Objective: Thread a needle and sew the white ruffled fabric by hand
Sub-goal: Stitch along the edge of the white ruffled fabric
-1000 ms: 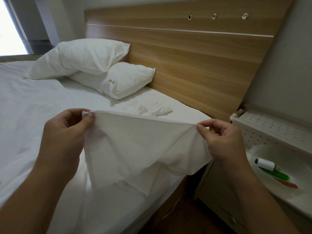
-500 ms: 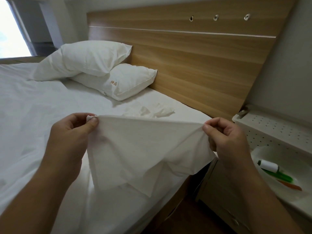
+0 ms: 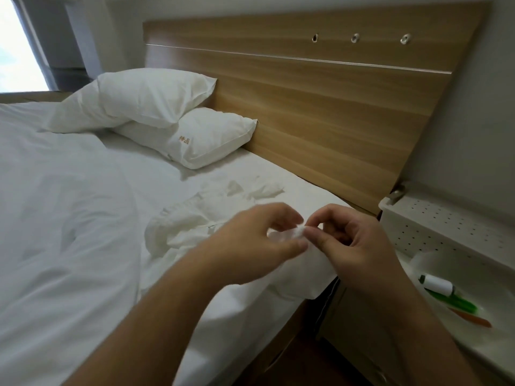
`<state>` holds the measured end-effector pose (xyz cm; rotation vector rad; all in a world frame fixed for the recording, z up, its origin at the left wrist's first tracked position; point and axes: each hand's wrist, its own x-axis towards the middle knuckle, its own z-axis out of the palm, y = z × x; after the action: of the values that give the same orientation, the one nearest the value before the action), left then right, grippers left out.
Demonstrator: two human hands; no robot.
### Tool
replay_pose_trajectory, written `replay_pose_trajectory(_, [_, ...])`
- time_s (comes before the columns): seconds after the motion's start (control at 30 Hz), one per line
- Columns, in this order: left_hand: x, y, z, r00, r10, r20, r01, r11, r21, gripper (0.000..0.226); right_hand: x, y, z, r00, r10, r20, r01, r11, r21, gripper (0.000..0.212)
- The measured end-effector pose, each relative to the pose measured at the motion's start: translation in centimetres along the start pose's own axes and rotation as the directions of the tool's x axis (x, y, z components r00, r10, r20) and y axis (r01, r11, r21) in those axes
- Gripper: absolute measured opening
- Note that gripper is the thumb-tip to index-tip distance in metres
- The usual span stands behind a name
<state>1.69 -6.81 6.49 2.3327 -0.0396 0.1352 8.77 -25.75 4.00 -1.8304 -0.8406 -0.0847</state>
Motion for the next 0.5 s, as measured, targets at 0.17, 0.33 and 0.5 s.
replay_pose_trajectory(0.17, [0.5, -0.7, 0.9, 0.993, 0.010, 0.115, -0.005, 0.999, -0.042, 0.036, 0.3, 0.2, -1.2, 0.994, -0.020, 0.107, 0.017, 0.999, 0.029, 0.003])
replay_pose_trajectory(0.33, [-0.2, -1.7, 1.3, 0.985, 0.145, -0.090, -0.149, 0.988, -0.039, 0.020, 0.2, 0.0, -1.2, 0.993, -0.034, 0.109, 0.031, 0.999, 0.028, 0.002])
replay_pose_trajectory(0.5, [-0.9, -2.3, 0.8, 0.970, 0.144, -0.198, -0.153, 0.988, -0.034, 0.011, 0.0, -0.2, -1.4, 0.997, -0.015, 0.079, 0.016, 1.000, -0.011, 0.001])
